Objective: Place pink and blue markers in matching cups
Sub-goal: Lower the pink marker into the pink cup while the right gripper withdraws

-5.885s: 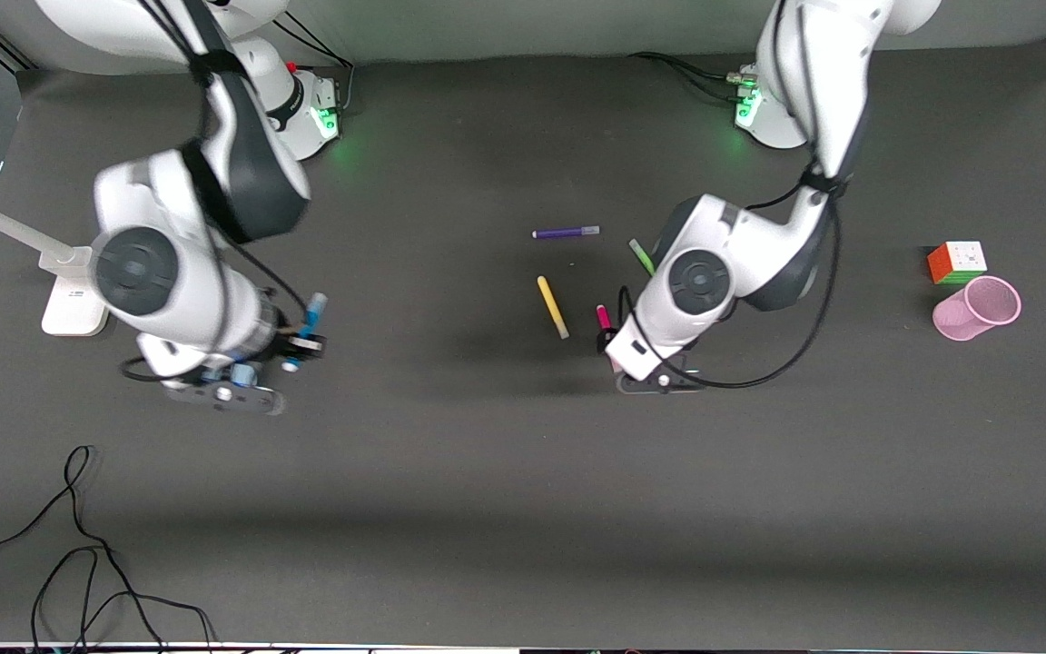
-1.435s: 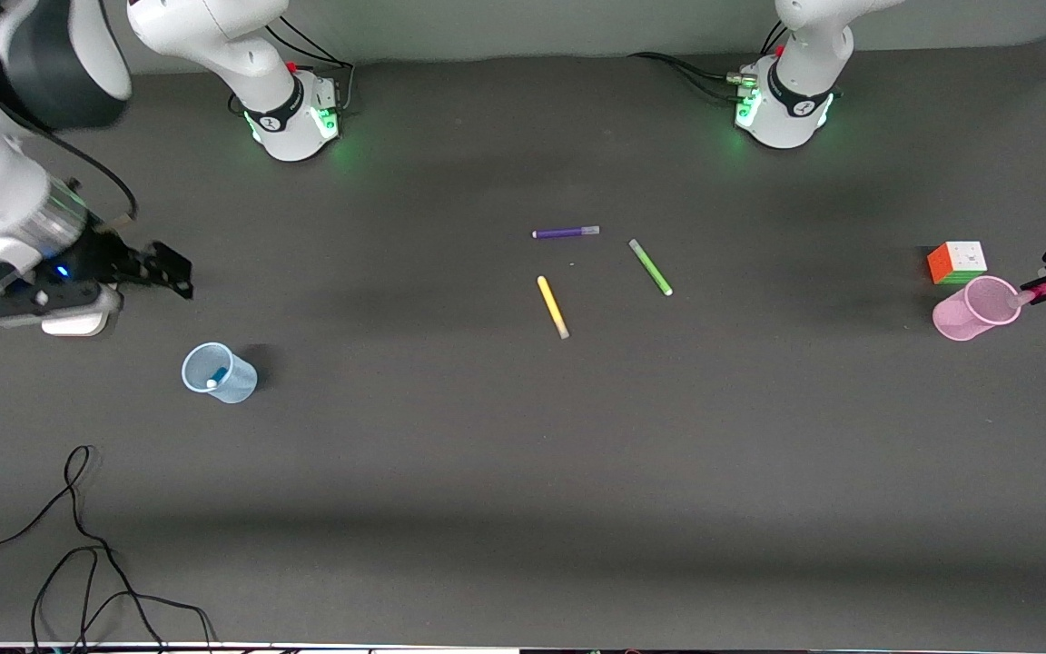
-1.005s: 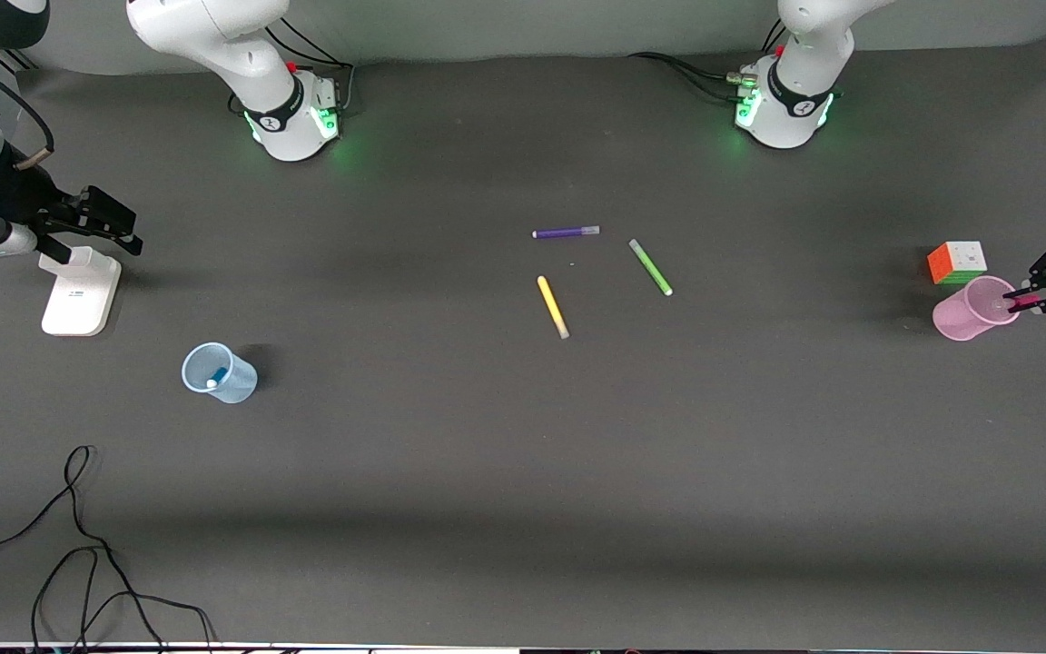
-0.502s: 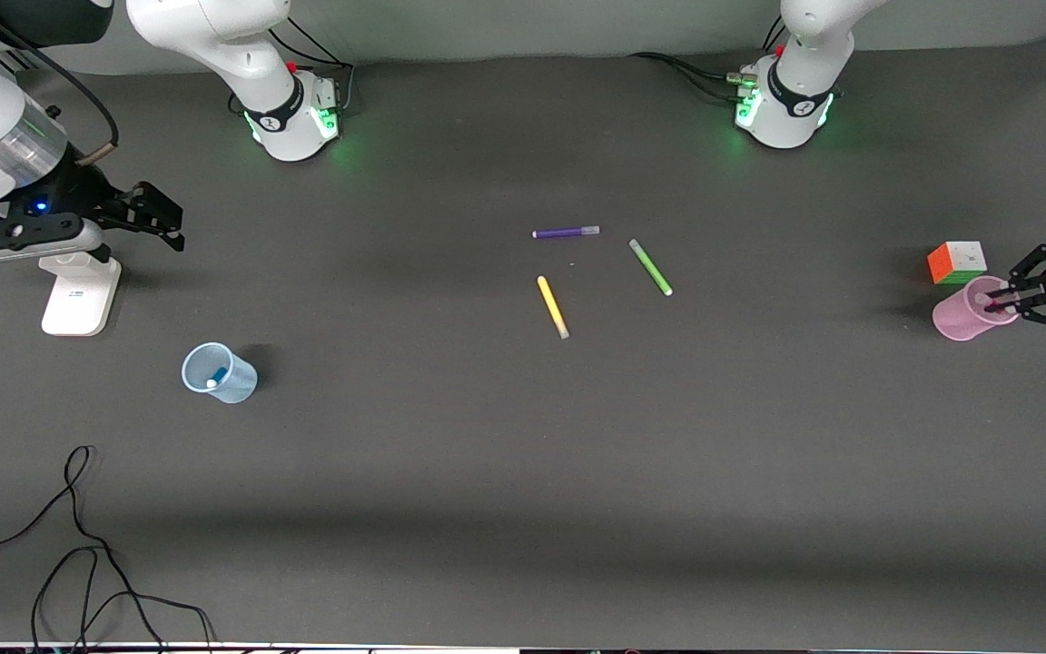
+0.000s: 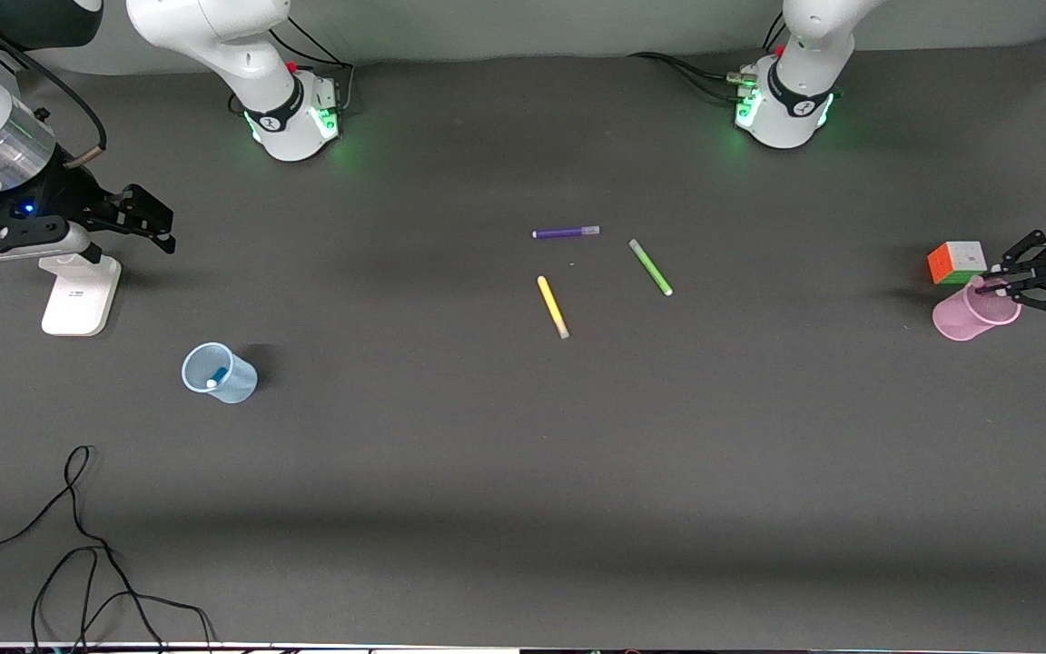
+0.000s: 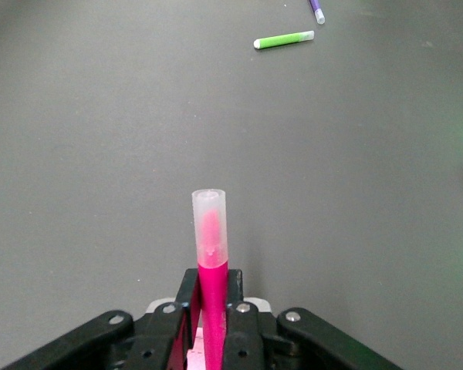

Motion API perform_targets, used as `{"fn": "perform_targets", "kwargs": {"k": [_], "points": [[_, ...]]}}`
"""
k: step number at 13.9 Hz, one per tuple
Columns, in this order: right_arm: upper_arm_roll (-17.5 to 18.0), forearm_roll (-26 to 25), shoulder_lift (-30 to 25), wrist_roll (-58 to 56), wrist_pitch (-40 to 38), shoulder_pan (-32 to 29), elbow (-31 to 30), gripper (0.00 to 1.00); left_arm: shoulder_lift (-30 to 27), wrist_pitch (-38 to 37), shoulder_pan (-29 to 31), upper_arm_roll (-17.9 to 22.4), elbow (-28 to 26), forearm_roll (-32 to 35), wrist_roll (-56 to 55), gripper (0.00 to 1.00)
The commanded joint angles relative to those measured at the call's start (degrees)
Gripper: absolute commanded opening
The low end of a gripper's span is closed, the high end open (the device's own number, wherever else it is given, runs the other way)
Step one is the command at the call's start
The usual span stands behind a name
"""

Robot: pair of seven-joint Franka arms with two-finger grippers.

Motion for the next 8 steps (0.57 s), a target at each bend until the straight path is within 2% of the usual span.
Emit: {"fn": "perform_targets", "kwargs": {"k": [1,2,3,4,8], "points": [[0.09,1.13,0.34,-0.04,-0.08,0.11,0.65,1.00,0.97,-0.88,2.21,-0.53,0.94,-2.37,2.63,0.00],[0.09,1.13,0.25,-0.13,-0.16,0.20,0.57,1.00,1.32,-0.80,2.39,-0.62,1.11,-2.56,3.16,0.00],[0.09,1.04,0.34,-0.13,-0.08,0.20,0.57,1.00,2.02,-0.71,2.31,-0.71,1.55,-2.56,3.17,0.30],[0.09,0.86,0.34,-0.13,-0.08,0.20,0.65,1.00,3.24,-0.88,2.39,-0.79,1.90,-2.64,3.43,0.99],[0.09,0.60,0.42,-0.13,-0.08,0.02,0.74,1.00,4.14,-1.67,1.78,-0.88,3.83,-4.14,3.97,1.00]]}}
